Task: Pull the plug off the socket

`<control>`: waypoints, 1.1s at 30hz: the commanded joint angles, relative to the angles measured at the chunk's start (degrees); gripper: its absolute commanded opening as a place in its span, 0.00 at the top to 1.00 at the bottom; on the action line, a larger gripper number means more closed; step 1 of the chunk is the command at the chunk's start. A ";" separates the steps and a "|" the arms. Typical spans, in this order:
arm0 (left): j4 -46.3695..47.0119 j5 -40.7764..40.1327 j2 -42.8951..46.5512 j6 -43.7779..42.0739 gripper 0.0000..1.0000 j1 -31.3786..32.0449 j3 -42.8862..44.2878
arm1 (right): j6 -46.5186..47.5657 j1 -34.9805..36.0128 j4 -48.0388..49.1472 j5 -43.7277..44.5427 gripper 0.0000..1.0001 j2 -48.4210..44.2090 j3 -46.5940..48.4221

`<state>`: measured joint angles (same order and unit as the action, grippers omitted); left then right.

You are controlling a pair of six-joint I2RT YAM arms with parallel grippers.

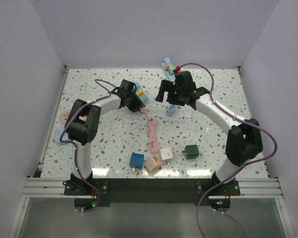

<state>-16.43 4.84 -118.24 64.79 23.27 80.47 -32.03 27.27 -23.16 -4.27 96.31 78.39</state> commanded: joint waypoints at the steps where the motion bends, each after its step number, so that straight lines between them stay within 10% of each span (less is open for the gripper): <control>1: 3.41 6.58 0.54 -14.48 1.00 0.02 -6.19 | 1.35 -0.55 1.54 -3.54 0.06 1.23 1.32; 12: 15.55 12.81 7.58 -30.51 1.00 -1.38 -16.57 | 5.22 -1.51 4.96 -17.96 0.14 20.49 14.16; 33: 27.40 21.43 8.37 -26.48 1.00 -2.88 -19.65 | 2.59 -1.16 16.65 -26.84 0.53 30.34 14.25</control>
<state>6.83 24.38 -111.20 39.62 20.64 61.89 -29.08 25.91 -7.99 -29.71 126.17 90.48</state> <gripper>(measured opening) 0.362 0.472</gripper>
